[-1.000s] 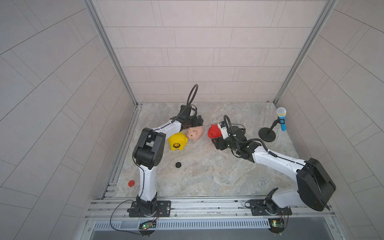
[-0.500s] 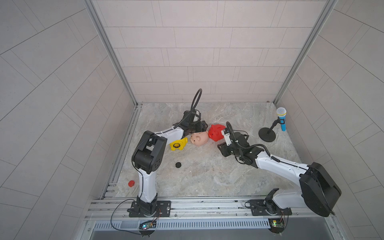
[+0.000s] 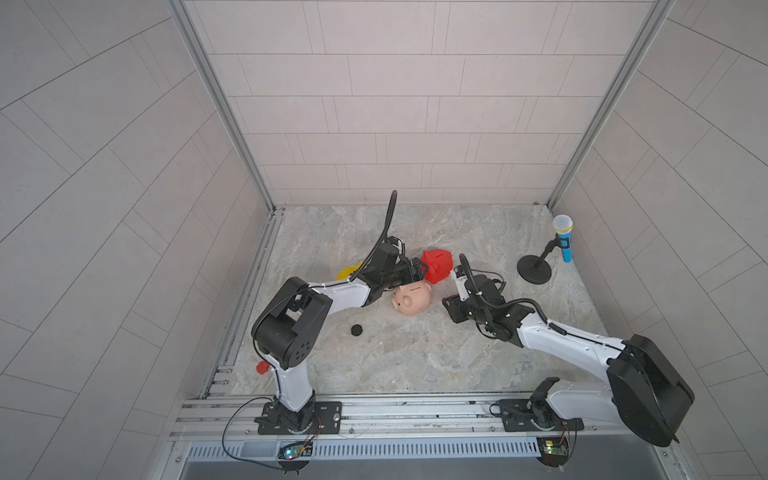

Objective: Open piggy banks
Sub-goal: Move the piggy bank to the center of the board, then adjust the piggy bank at the center of the board.

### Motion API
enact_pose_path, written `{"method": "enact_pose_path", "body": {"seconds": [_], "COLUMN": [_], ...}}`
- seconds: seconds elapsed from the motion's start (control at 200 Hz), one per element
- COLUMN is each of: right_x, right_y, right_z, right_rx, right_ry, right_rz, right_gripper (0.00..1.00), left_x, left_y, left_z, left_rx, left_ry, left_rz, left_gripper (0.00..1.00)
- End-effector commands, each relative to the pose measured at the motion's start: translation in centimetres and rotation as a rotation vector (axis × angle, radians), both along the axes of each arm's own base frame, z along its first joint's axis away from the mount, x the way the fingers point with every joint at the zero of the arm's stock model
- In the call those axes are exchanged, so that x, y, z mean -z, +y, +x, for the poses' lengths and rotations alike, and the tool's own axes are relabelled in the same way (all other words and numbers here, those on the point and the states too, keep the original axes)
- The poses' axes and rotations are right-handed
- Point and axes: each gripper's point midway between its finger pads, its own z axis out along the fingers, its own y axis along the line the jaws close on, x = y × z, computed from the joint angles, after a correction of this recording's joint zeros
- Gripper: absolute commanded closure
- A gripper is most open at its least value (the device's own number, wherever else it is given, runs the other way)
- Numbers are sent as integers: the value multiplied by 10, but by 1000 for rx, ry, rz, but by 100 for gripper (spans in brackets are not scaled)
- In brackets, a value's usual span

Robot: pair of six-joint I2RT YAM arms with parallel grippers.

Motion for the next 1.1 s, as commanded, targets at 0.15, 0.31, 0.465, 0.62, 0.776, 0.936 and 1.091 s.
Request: {"method": "enact_pose_path", "body": {"seconds": [0.15, 0.31, 0.465, 0.62, 0.776, 0.936, 1.091], "right_x": [-1, -1, -4, -8, -9, -8, -8], "right_y": [-4, 4, 7, 11, 14, 14, 17], "right_z": [-7, -11, -13, -15, -17, -18, -19], "right_rx": [18, -19, -34, -49, -61, -60, -76], "right_ry": [-2, 13, 5, -7, -11, -14, -12], "right_rz": [34, 62, 94, 123, 147, 160, 173], "right_gripper": [57, 57, 51, 48, 47, 49, 57], "left_x": [-20, -24, -17, -16, -10, -2, 3], "left_y": [1, 8, 13, 5, -7, -8, -7], "left_z": [-17, -27, -35, -39, -44, -52, -62], "left_rx": [20, 113, 199, 254, 264, 234, 206], "left_ry": [24, -59, -106, -149, -142, -126, -122], "left_rz": [-17, 93, 193, 154, 30, -30, -57], "left_gripper": [12, 11, 10, 10, 13, 17, 22]}}
